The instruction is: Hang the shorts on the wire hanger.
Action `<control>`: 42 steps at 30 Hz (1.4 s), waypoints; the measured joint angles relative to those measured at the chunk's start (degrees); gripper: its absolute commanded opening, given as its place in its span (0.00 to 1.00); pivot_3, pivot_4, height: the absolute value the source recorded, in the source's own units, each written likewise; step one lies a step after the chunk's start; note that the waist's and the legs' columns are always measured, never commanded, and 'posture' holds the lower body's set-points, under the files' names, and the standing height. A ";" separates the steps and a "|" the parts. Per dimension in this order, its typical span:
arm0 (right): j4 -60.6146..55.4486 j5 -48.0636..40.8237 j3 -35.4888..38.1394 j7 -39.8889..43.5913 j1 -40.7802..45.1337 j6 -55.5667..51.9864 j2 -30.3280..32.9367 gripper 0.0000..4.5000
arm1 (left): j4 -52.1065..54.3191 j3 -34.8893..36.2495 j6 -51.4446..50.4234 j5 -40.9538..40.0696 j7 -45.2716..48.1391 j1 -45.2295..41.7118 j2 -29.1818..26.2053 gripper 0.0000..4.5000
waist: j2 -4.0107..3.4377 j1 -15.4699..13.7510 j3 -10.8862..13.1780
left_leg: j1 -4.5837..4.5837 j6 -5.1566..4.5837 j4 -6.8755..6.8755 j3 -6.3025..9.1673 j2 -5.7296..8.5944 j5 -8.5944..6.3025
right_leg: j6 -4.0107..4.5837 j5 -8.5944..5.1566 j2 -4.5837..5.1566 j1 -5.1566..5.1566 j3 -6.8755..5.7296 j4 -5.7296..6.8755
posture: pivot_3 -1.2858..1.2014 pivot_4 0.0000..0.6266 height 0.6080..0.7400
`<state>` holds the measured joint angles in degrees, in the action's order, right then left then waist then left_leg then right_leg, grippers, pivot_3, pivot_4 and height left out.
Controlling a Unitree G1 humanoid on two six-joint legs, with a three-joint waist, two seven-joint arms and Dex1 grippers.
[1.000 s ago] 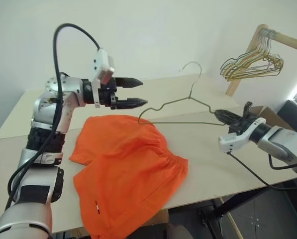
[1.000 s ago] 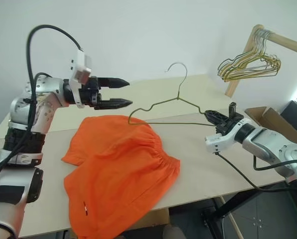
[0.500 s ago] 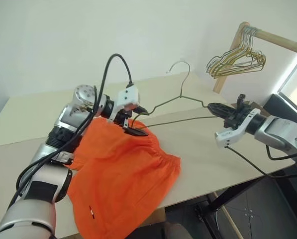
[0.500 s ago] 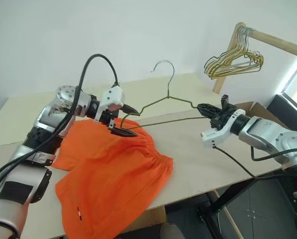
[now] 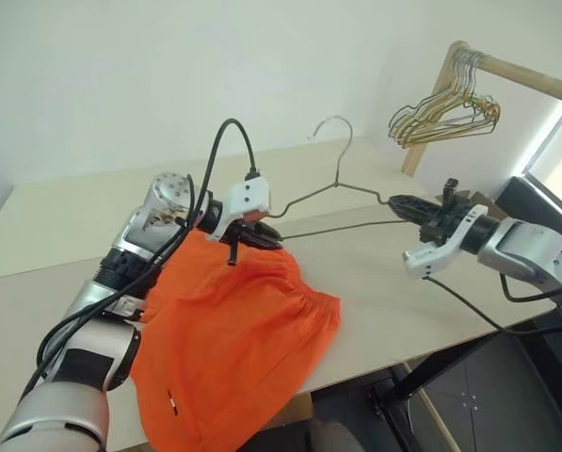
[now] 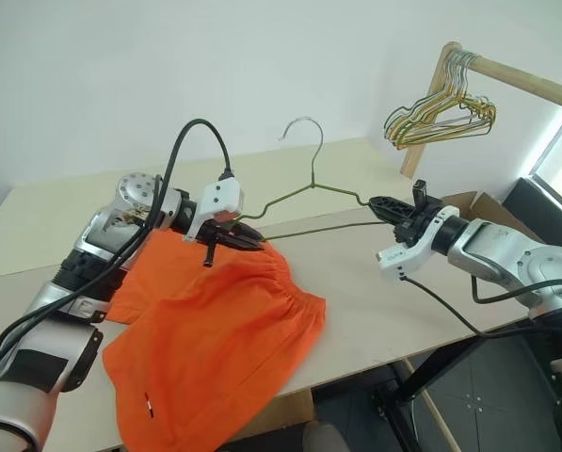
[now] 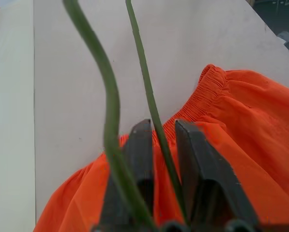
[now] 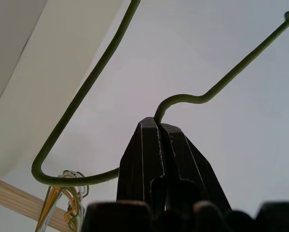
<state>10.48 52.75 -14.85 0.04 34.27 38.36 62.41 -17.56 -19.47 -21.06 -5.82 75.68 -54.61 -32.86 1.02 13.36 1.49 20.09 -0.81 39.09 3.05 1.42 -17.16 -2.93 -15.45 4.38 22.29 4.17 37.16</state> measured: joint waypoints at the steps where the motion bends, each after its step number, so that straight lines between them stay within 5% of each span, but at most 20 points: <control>1: -0.22 0.00 0.00 0.00 0.07 0.01 -0.02 0.00 | 0.02 0.48 -0.51 0.00 -0.38 0.05 -0.10 0.00 | 0.00 0.02 0.00 | 0.00 0.00 0.00 0.01 0.00 0.00 | 0.00 0.00 0.00 0.00 0.00 0.00 | 0.43 0.00 1.00; 5: -0.32 0.01 0.00 0.11 0.31 0.01 -0.13 0.00 | 0.05 0.59 -1.28 -0.01 -0.48 0.08 -0.15 0.00 | -0.02 0.02 -0.01 | 0.01 0.00 0.01 0.00 0.01 0.00 | 0.00 0.00 0.02 0.00 0.00 0.00 | 0.43 0.00 1.00; 8: -0.40 -0.31 0.03 0.83 0.31 0.01 -0.20 0.16 | 0.03 0.59 -1.43 0.07 -0.64 0.08 -0.09 0.00 | -0.02 0.06 -0.01 | 0.00 0.00 0.02 0.00 0.01 0.00 | 0.00 0.00 0.01 0.00 0.00 0.00 | 0.43 0.00 1.00; 19: -4.46 -12.92 4.22 8.10 -4.00 4.89 2.41 0.99 | -0.43 0.44 -3.05 2.23 -4.38 0.08 1.44 0.00 | -0.02 0.09 -0.01 | 0.01 -0.01 0.04 0.03 0.00 0.00 | -0.01 0.01 0.02 -0.03 -0.02 0.01 | 0.43 0.00 1.00; 22: -6.13 -20.47 6.06 12.63 -7.73 5.36 4.36 1.00 | -0.67 0.45 -3.55 3.70 -6.54 0.34 1.28 0.00 | -0.02 0.05 -0.01 | 0.01 -0.02 0.03 0.03 0.00 -0.01 | -0.01 0.01 0.02 -0.06 -0.02 0.00 | 0.43 0.00 1.00; 25: -11.11 -36.94 7.95 22.81 -13.33 -0.56 5.74 1.00 | -0.65 0.44 -3.92 4.17 -7.62 1.36 1.09 0.00 | -0.01 0.06 -0.01 | 0.01 -0.03 0.05 0.05 -0.05 -0.02 | -0.01 0.01 0.00 -0.12 -0.04 -0.01 | 0.43 0.00 1.00; 31: -22.17 -74.68 12.21 42.08 -10.86 -37.14 6.23 1.00 | 1.85 0.55 -3.16 4.02 -7.52 1.89 0.23 0.00 | -0.05 -0.15 -0.03 | -0.12 -0.10 0.13 0.08 -0.06 -0.06 | -0.07 0.05 0.05 -0.27 -0.05 -0.02 | 0.44 0.00 1.00; 37: -20.35 -78.88 5.96 55.54 4.17 -64.94 6.78 1.00 | 6.87 0.92 -2.60 3.41 -6.73 4.39 -1.93 0.00 | -0.17 -1.89 -0.08 | 0.09 -0.14 0.11 0.12 -0.12 -0.08 | -0.07 0.05 0.02 0.01 -0.09 -0.03 | 0.46 0.00 1.00; 42: -14.48 -76.42 0.29 66.55 10.77 -70.62 3.97 1.00 | 11.86 2.46 -3.44 1.81 -6.54 5.72 -3.11 0.00 | -0.19 -3.89 -0.07 | 0.18 -0.13 0.12 0.11 -0.04 -0.08 | -0.07 0.04 0.10 0.13 -0.08 -0.05 | 0.47 0.00 1.00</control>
<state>-4.00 -23.67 -14.56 66.59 45.04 -32.26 66.38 -5.70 -17.01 -24.49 -4.00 69.14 -48.89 -35.97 0.83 9.47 1.43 20.27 -0.94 39.21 3.15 1.38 -17.25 -3.00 -15.41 4.49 22.42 4.09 37.12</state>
